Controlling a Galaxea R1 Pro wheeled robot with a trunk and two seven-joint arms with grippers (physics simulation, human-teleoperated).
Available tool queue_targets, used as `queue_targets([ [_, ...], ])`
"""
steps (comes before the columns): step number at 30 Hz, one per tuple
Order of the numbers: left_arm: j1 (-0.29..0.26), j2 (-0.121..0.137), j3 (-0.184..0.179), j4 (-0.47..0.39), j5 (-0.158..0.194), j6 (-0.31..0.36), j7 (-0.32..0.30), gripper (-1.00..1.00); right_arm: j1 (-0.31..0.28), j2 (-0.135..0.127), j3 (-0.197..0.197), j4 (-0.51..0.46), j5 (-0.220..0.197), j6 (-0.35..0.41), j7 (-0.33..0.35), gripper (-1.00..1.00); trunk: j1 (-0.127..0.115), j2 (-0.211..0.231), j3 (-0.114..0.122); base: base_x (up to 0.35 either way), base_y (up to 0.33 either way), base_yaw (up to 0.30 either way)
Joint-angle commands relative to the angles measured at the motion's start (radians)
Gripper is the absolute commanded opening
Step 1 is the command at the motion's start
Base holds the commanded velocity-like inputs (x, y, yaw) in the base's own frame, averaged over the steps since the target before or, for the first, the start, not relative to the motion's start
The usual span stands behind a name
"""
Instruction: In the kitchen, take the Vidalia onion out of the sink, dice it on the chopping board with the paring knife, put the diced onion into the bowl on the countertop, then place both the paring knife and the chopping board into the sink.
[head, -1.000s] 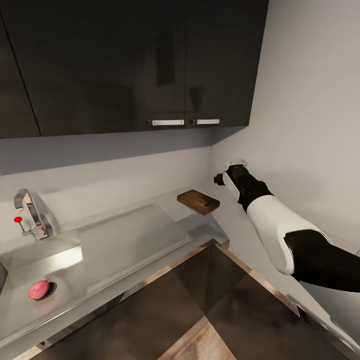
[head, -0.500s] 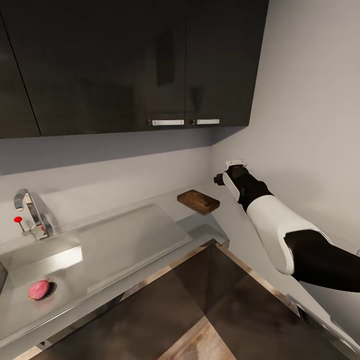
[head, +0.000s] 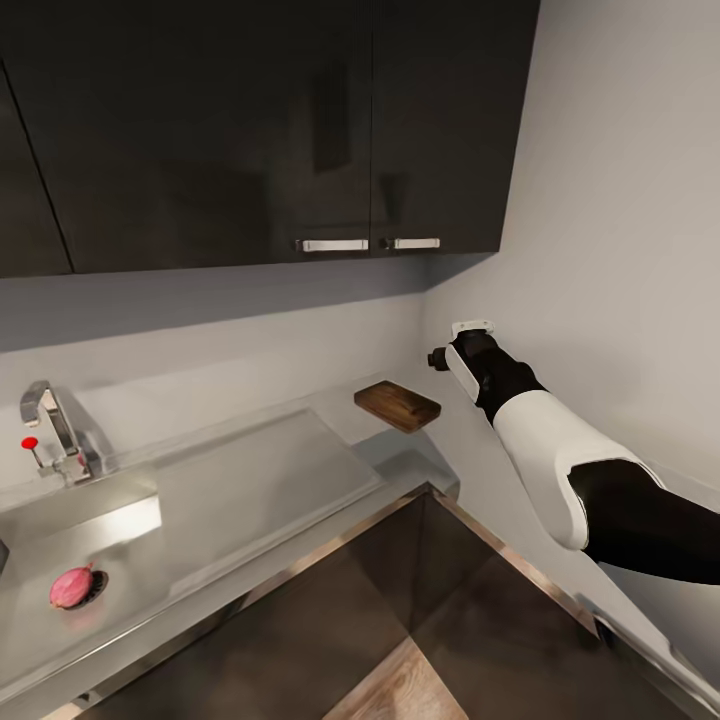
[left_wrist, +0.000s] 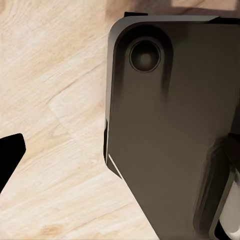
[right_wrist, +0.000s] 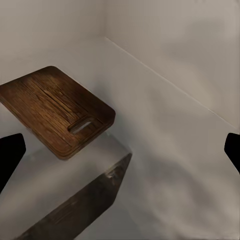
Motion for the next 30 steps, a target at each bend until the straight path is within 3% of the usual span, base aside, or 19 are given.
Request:
queue_targets([
  [1,-0.002,0.001,0.008,0.005,-0.01,-0.008,0.005,1.0,-0.001,-0.001,0.007,-0.001,-0.006,0.005,-0.006,1.0,0.0,-0.001,-0.001,0.109,0.0,0.0],
  [13,-0.002,0.0,0.008,0.006,-0.01,-0.008,0.005,1.0,-0.001,0.001,0.007,-0.001,-0.006,0.005,-0.007,1.0,0.0,-0.001,-0.001,0.165,-0.008,0.0],
  [30,-0.002,0.001,0.009,0.006,-0.01,-0.008,0.005,1.0,-0.001,0.009,0.007,0.008,-0.006,0.005,-0.008,1.0,0.0,-0.001,-0.001,0.236,-0.124,0.0],
])
